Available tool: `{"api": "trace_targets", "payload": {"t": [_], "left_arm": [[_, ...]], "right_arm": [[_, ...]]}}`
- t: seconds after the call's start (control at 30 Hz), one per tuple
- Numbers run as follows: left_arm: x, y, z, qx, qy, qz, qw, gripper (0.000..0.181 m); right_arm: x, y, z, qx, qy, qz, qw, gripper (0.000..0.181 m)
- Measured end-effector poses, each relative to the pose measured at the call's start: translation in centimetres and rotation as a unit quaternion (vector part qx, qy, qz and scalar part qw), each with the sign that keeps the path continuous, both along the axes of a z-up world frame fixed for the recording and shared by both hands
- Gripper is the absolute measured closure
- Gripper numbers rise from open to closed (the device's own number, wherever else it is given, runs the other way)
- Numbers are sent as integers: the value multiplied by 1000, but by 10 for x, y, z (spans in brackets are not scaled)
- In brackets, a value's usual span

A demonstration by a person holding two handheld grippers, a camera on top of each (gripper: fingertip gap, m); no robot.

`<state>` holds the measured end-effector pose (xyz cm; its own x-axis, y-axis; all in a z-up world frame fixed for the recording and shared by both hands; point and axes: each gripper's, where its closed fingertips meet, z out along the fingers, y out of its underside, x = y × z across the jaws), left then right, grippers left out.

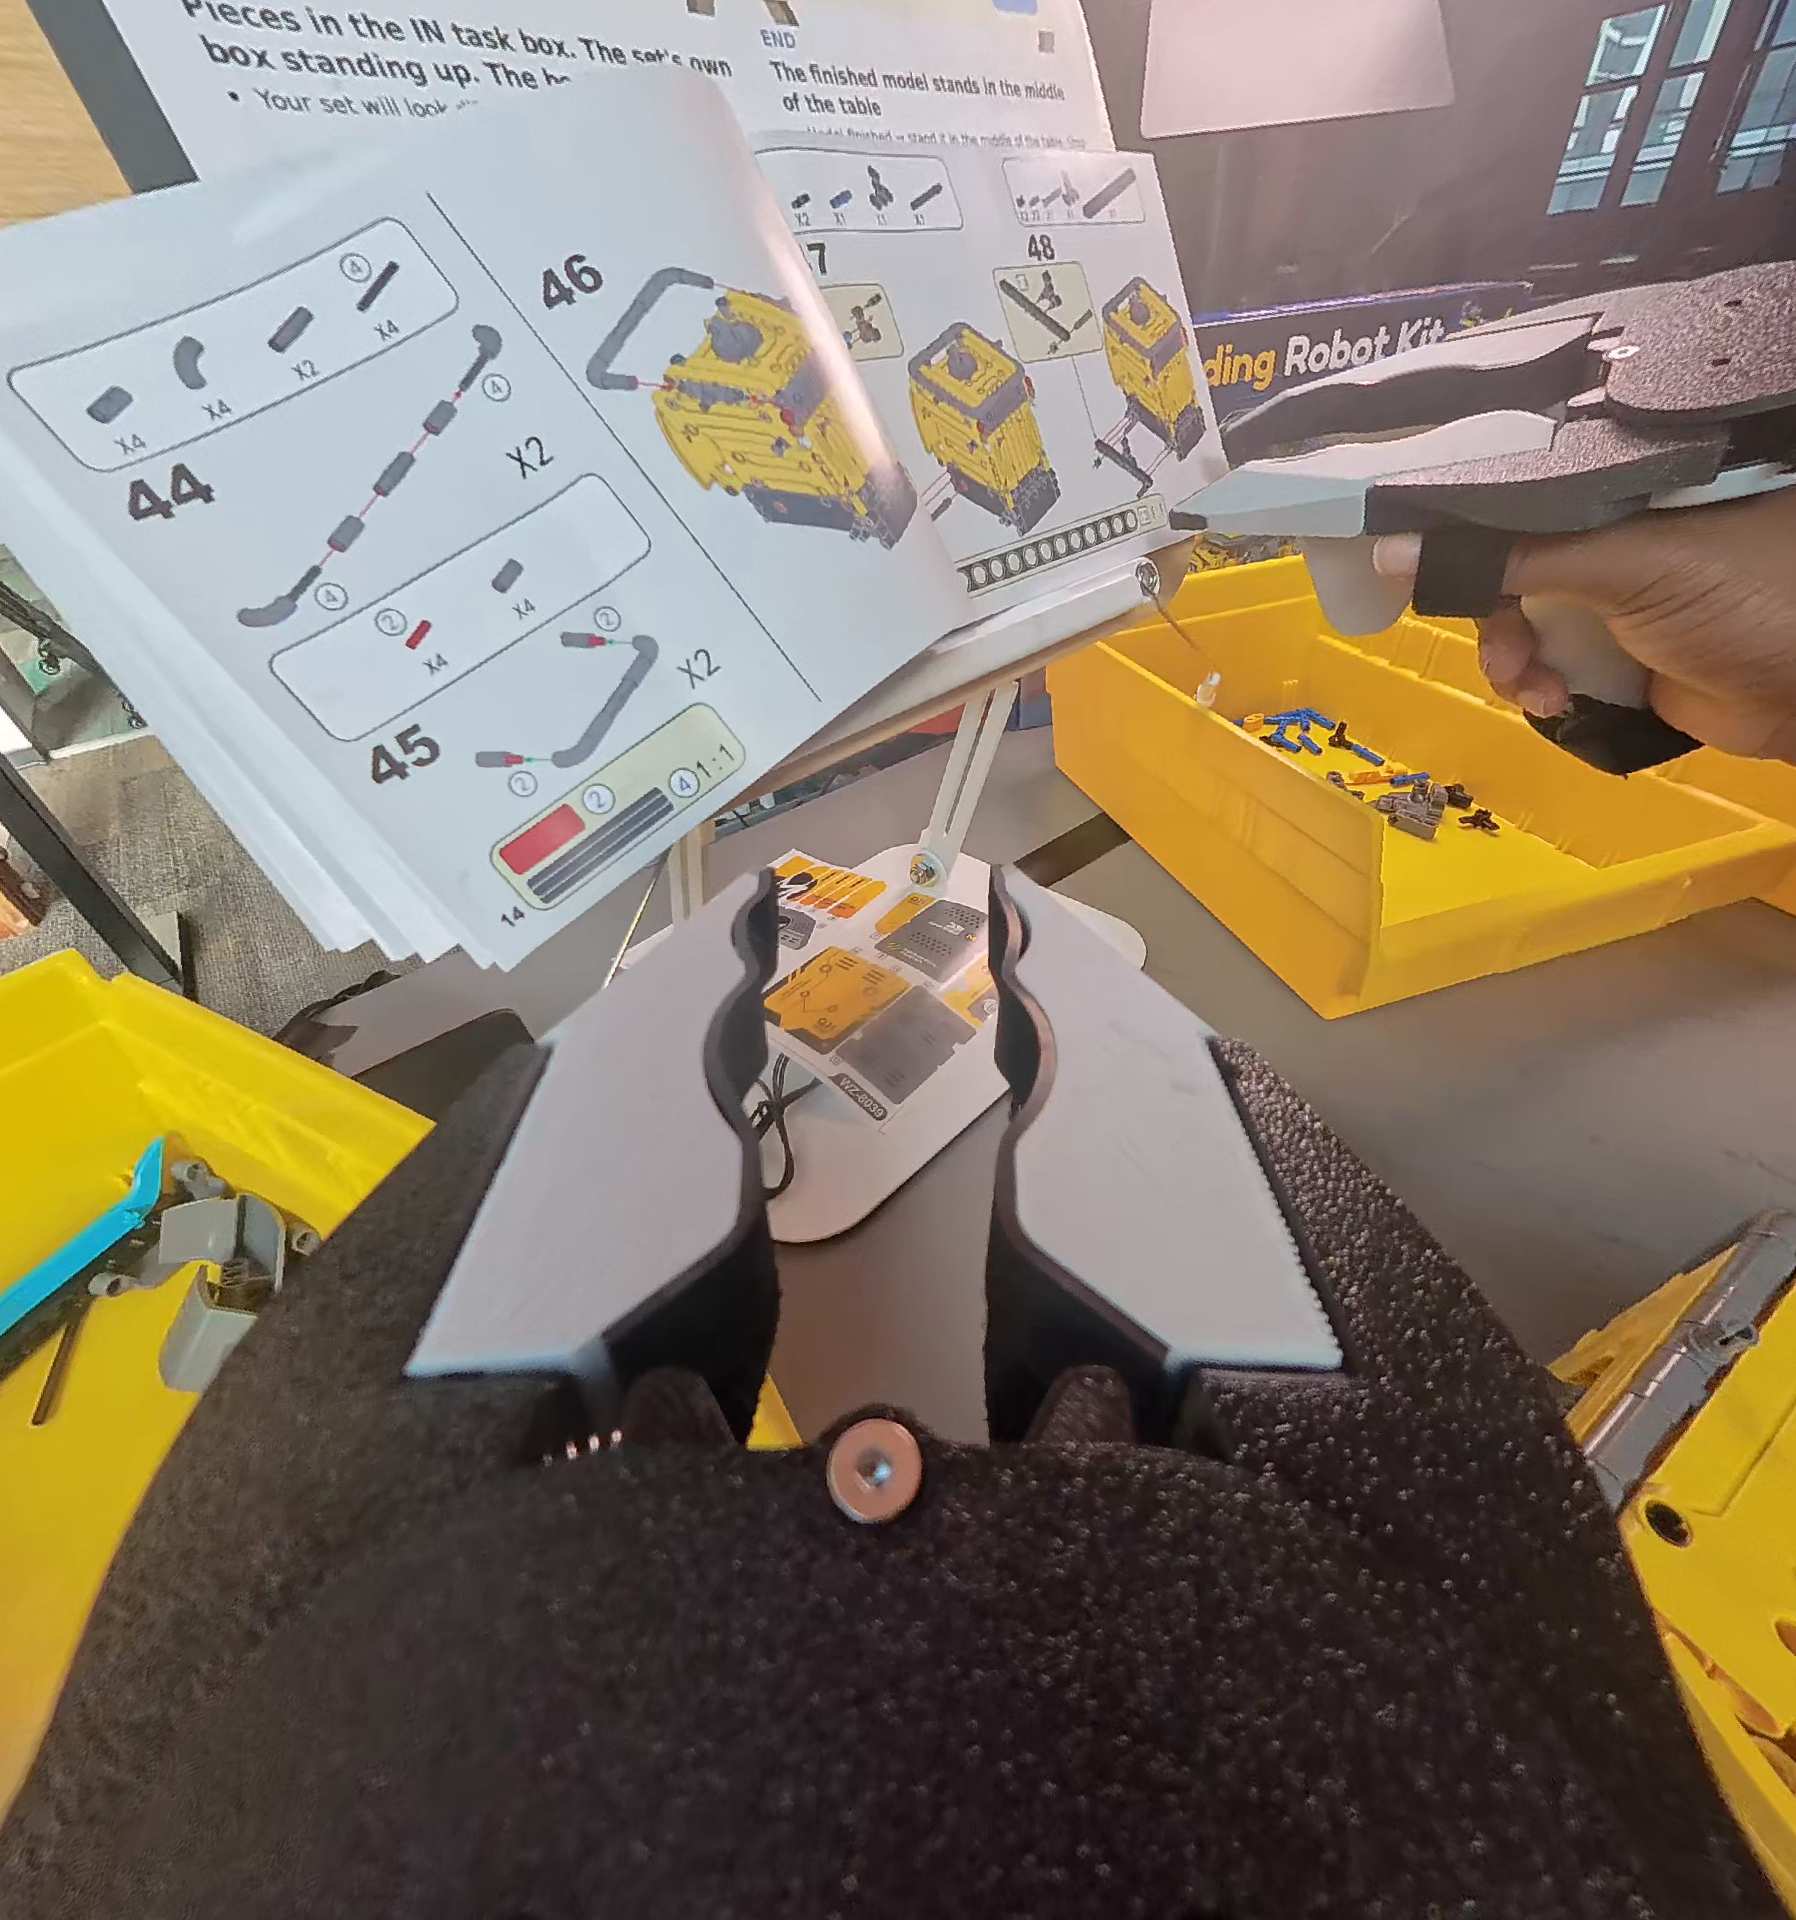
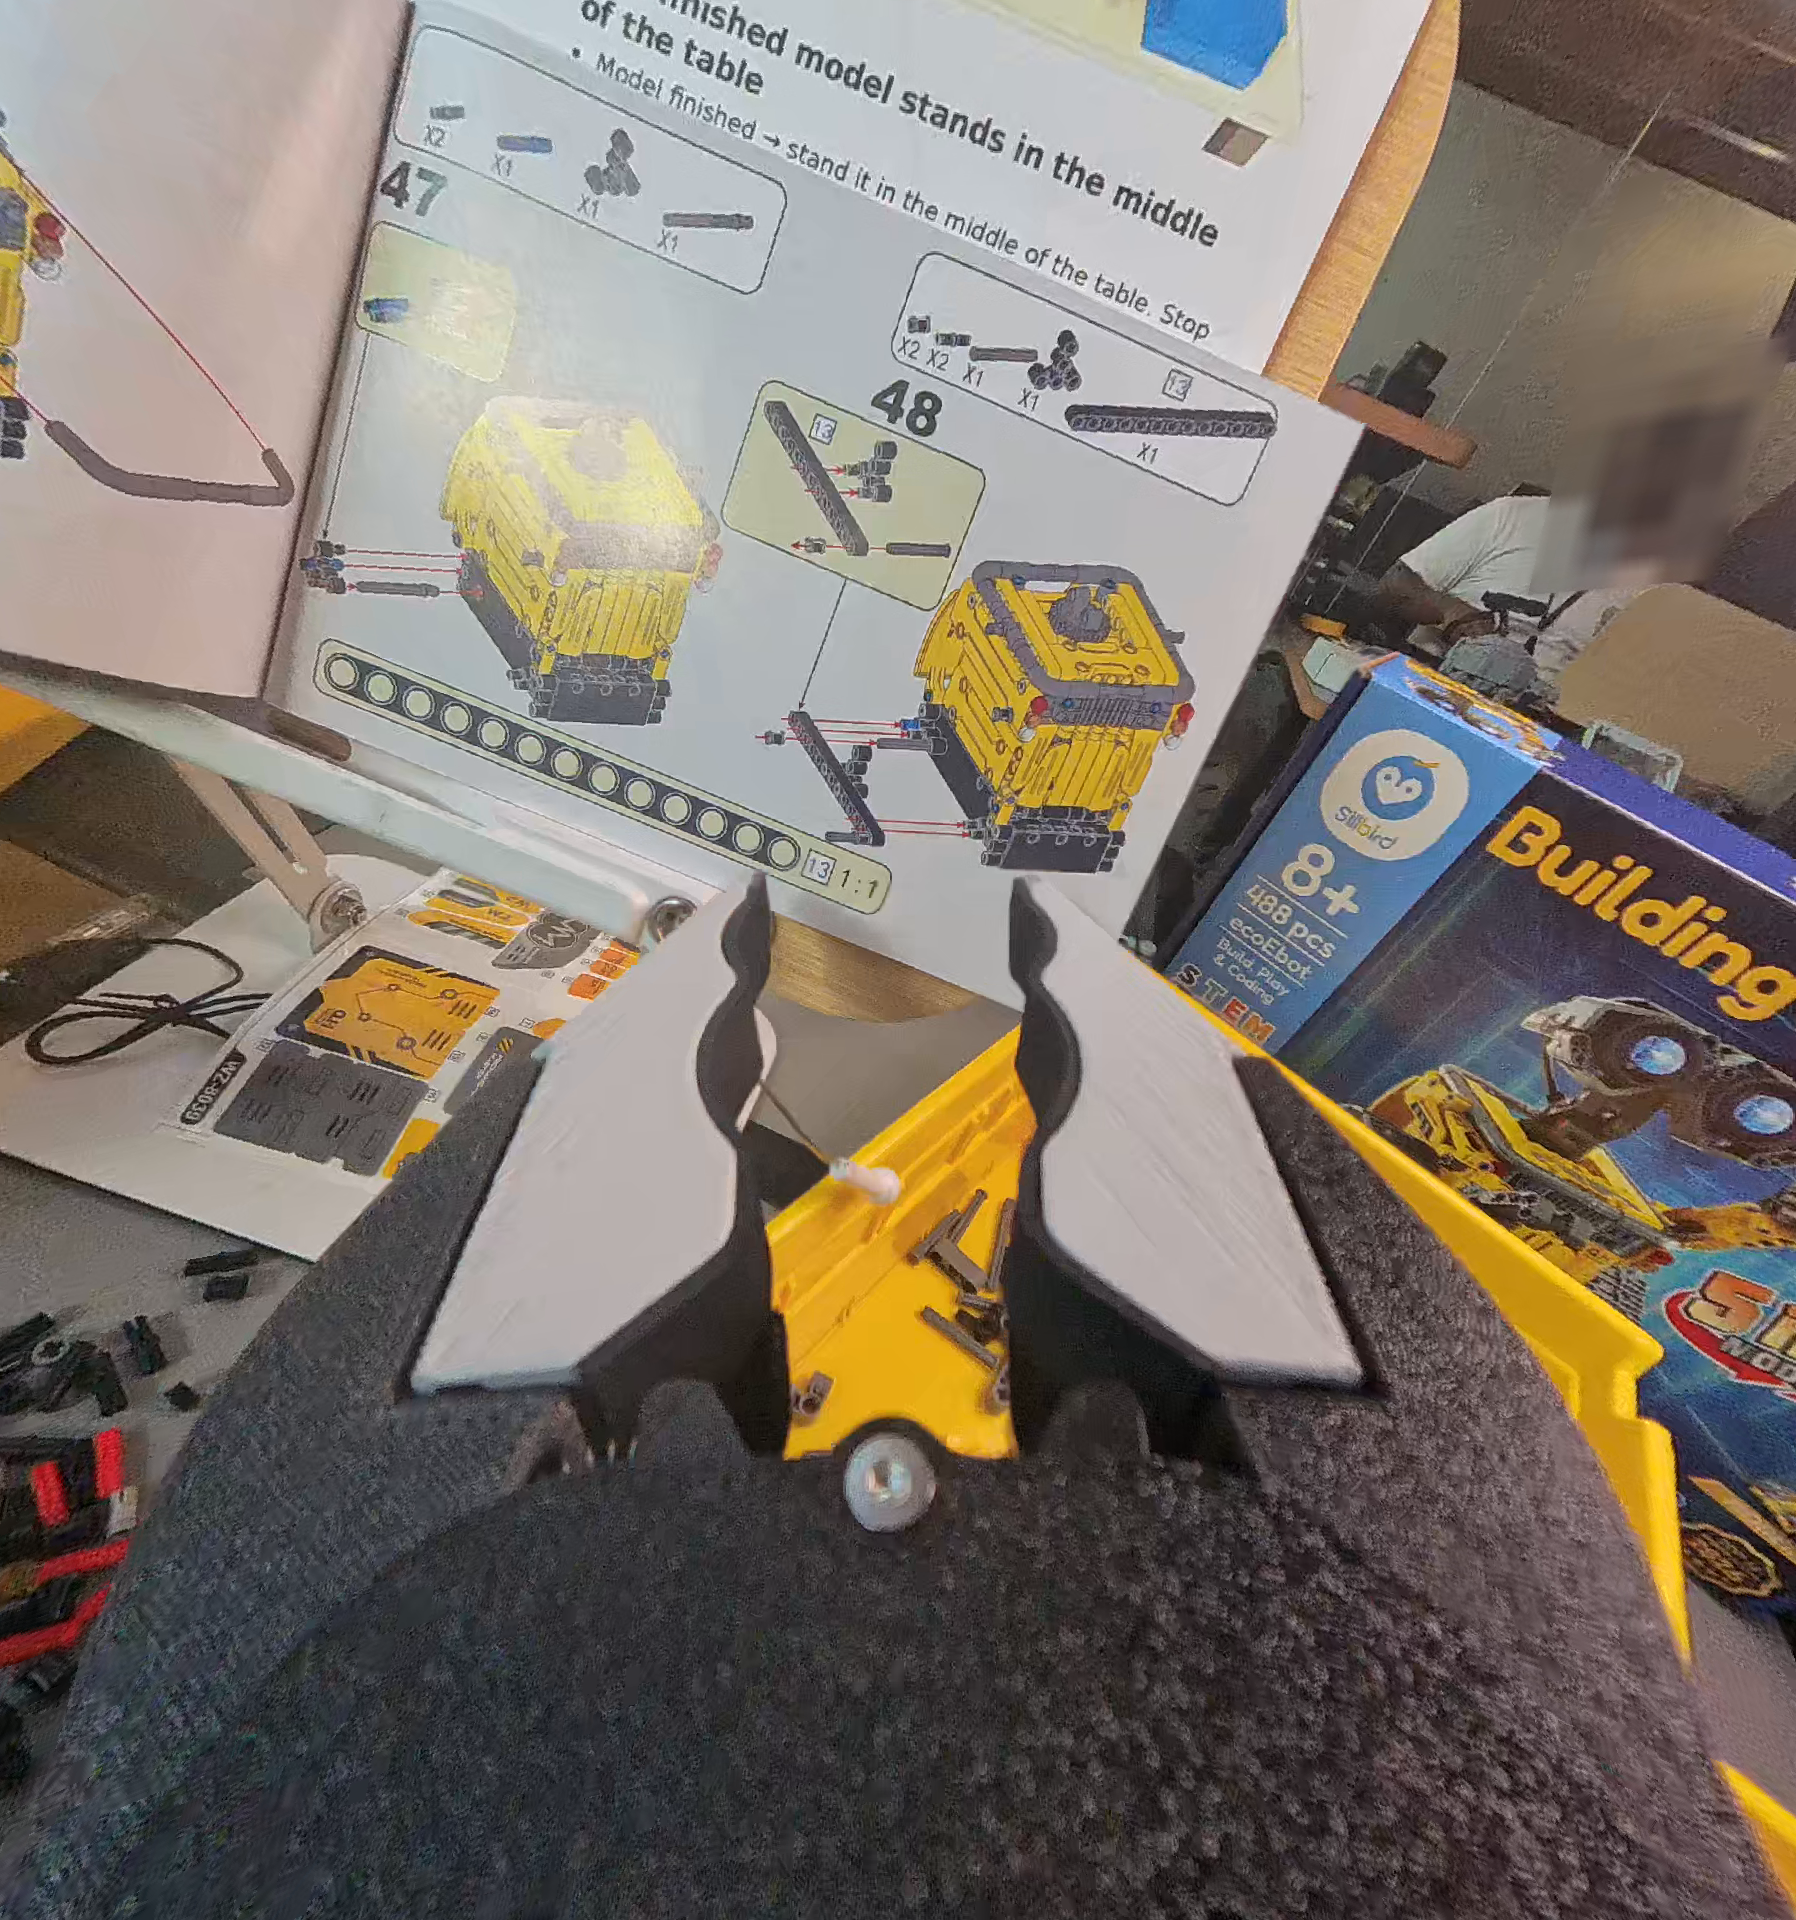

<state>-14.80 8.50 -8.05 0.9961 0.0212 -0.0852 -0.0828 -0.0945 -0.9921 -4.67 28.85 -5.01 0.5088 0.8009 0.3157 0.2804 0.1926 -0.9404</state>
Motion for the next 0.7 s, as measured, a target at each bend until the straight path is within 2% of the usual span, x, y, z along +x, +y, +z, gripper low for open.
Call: {"api": "trace_targets", "payload": {"t": [0.13, 0.27, 0.33, 0.47, 0.6, 0.7], "left_arm": [[1, 0, 2, 3, 0, 1, 1000, 142], [1, 6, 6, 7, -5, -2, 1000, 142], [1, 13, 14, 17, -15, -7, 1000, 142], [-11, 28, 32, 32, -12, 4, 999, 142], [-48, 46, 27, 3, 35, 81, 996, 145], [-66, 53, 27, -7, 63, 109, 992, 147]], "right_arm": [[-7, 0, 2, 2, 5, 4, 1000, 125], [-17, 6, 15, 1, 22, 3, 1000, 102], [-27, 8, 23, -5, 32, 9, 999, 88], [-44, 14, 32, 4, 28, -1, 1000, 75], [-46, 14, 32, 10, 28, -16, 999, 79], [-50, 5, 29, 24, 27, 0, 999, 99]]}}
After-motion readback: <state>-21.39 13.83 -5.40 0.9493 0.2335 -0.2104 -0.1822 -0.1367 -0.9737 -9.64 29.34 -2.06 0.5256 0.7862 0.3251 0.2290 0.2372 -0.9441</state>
